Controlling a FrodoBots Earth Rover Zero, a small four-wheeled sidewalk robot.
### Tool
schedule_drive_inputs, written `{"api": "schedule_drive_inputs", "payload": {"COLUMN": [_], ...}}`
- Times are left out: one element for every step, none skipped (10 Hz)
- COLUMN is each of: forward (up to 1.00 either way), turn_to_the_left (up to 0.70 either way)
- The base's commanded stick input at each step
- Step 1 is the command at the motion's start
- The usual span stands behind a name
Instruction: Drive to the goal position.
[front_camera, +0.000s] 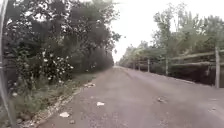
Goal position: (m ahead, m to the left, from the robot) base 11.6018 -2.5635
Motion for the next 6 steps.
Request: {"api": "schedule_drive_inputs", "payload": {"forward": [0.7, 0.7, 0.7, 0.7, 0.7, 0.7], "turn_to_the_left": [0.0, 0.0, 0.0, 0.0, 0.0, 0.0]}}
